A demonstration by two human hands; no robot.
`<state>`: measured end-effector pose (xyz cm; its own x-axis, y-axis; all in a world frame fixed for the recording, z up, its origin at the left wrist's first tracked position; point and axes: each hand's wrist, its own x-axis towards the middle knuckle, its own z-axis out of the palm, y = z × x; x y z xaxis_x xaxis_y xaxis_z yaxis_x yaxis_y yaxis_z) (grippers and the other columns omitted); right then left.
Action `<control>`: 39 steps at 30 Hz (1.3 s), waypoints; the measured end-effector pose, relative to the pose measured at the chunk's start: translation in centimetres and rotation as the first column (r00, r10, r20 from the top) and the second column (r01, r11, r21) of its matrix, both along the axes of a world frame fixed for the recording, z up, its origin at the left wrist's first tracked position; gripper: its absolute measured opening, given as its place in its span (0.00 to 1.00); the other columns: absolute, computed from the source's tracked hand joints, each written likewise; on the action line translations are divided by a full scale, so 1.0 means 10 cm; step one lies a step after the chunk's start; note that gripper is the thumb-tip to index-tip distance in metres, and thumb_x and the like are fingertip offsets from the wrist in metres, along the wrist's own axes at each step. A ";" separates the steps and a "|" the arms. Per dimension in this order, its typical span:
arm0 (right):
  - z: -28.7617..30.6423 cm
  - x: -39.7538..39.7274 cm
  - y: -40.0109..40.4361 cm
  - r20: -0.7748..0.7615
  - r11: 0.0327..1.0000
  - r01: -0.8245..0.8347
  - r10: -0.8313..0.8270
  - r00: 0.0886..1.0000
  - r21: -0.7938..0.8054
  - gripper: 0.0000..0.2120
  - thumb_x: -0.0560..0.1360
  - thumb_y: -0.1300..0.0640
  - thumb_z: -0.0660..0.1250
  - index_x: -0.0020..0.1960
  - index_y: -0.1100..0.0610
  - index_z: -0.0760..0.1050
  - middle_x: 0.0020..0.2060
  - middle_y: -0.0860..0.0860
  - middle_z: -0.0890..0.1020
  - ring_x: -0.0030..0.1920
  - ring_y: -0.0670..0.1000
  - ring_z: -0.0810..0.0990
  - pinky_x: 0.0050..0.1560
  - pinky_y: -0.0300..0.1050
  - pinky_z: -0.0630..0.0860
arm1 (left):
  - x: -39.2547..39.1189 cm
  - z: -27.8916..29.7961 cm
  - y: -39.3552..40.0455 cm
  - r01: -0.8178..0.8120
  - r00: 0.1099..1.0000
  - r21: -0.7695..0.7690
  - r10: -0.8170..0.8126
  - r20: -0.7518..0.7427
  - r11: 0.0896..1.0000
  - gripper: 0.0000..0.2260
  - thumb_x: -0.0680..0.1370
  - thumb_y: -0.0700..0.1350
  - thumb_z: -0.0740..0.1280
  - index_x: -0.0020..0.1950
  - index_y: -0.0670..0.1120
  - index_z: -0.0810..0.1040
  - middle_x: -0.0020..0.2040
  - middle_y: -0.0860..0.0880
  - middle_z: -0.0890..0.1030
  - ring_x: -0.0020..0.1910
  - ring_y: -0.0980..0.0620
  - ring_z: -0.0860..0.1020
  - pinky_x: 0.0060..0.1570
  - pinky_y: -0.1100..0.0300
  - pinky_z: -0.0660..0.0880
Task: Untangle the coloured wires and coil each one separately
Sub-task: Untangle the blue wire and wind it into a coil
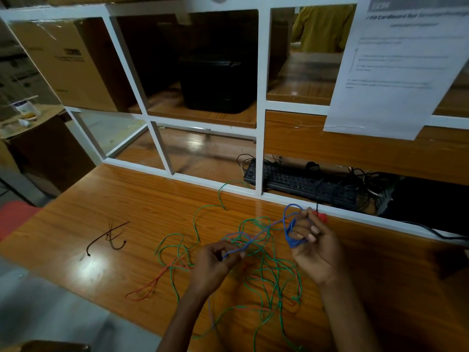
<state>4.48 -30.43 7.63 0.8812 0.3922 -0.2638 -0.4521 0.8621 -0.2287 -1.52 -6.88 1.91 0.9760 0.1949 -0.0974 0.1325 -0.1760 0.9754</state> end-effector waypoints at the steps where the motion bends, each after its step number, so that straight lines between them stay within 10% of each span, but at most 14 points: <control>1: -0.01 0.02 0.01 -0.003 0.999 0.032 -0.032 0.999 0.037 0.07 0.75 0.57 0.69 0.49 0.60 0.80 0.26 0.45 0.70 0.24 0.42 0.69 0.29 0.36 0.73 | 0.03 -0.03 -0.02 -0.040 0.999 0.070 0.037 0.039 0.997 0.10 0.74 0.38 0.79 0.42 0.54 0.87 0.27 0.57 0.71 0.28 0.59 0.67 0.33 0.59 0.62; 7: 0.02 0.15 -0.06 0.000 0.941 0.297 -0.300 0.954 0.160 0.44 0.55 0.71 0.82 0.69 0.66 0.72 0.53 0.59 0.86 0.54 0.54 0.87 0.44 0.44 0.84 | -0.09 0.08 -0.06 -0.052 0.888 0.494 -0.186 0.421 0.868 0.04 0.77 0.46 0.73 0.46 0.54 0.86 0.36 0.55 0.81 0.35 0.58 0.80 0.33 0.56 0.74; 12: 0.16 0.05 0.11 0.196 0.906 0.313 -0.265 0.944 -0.284 0.14 0.82 0.67 0.59 0.67 0.64 0.74 0.70 0.58 0.77 0.72 0.53 0.74 0.76 0.48 0.66 | -0.20 0.35 -0.09 0.035 0.793 0.416 -0.278 0.542 0.909 0.16 0.75 0.28 0.68 0.33 0.47 0.76 0.38 0.52 0.72 0.36 0.50 0.78 0.46 0.50 0.84; 16: 0.08 0.03 0.27 0.287 0.457 0.162 0.219 0.933 -0.875 0.24 0.77 0.66 0.64 0.72 0.54 0.71 0.72 0.48 0.74 0.71 0.48 0.73 0.75 0.51 0.67 | -0.26 0.66 -0.03 0.062 0.854 0.077 -0.092 0.512 0.995 0.18 0.74 0.30 0.74 0.28 0.48 0.80 0.36 0.48 0.74 0.37 0.51 0.76 0.44 0.56 0.77; 20: 0.00 -0.07 0.38 0.026 0.036 0.004 0.635 0.772 -0.999 0.27 0.74 0.58 0.63 0.73 0.56 0.70 0.73 0.49 0.74 0.71 0.53 0.74 0.72 0.56 0.72 | -0.31 0.93 0.11 -0.027 0.920 -0.284 0.135 0.368 0.958 0.20 0.76 0.30 0.73 0.32 0.50 0.74 0.32 0.49 0.66 0.32 0.52 0.65 0.42 0.61 0.75; 24: 0.05 -0.20 0.51 -0.083 -0.150 0.060 0.789 0.608 -0.987 0.23 0.79 0.58 0.64 0.73 0.59 0.67 0.72 0.47 0.71 0.75 0.48 0.70 0.73 0.46 0.70 | -0.40 1.13 0.18 -0.033 0.936 -0.527 0.211 0.282 0.849 0.06 0.73 0.38 0.69 0.44 0.47 0.83 0.35 0.51 0.70 0.29 0.55 0.63 0.29 0.63 0.65; 29: 0.02 -0.24 0.51 -0.125 -0.356 0.263 0.775 0.620 -0.897 0.18 0.76 0.46 0.72 0.48 0.59 0.70 0.56 0.49 0.79 0.51 0.52 0.80 0.50 0.49 0.76 | -0.47 1.31 0.19 0.045 0.934 -0.628 0.191 0.303 0.777 0.17 0.78 0.57 0.72 0.60 0.46 0.81 0.36 0.52 0.63 0.28 0.57 0.58 0.26 0.65 0.64; 33: -0.07 -0.25 0.49 -0.163 -0.380 0.277 0.799 0.579 -0.882 0.23 0.69 0.38 0.76 0.41 0.54 0.70 0.44 0.50 0.81 0.45 0.48 0.81 0.44 0.47 0.77 | -0.46 1.39 0.18 -0.027 0.935 -0.566 0.221 0.278 0.824 0.17 0.85 0.51 0.58 0.66 0.44 0.79 0.35 0.51 0.65 0.26 0.58 0.60 0.26 0.64 0.65; 39: -0.06 -0.37 0.44 -0.061 -0.295 0.369 0.846 0.529 -0.882 0.29 0.79 0.34 0.63 0.39 0.61 0.73 0.31 0.52 0.72 0.31 0.49 0.71 0.38 0.54 0.73 | -0.30 1.31 0.18 -0.166 0.893 -0.478 0.337 0.298 0.862 0.19 0.84 0.45 0.63 0.76 0.46 0.73 0.38 0.52 0.75 0.33 0.58 0.72 0.37 0.64 0.74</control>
<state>0.78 -26.08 7.00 0.8125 0.5132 -0.2767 0.2532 -0.7381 -0.6254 -4.52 -5.06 15.04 0.8799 0.4604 0.1175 -0.2607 0.2610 0.9295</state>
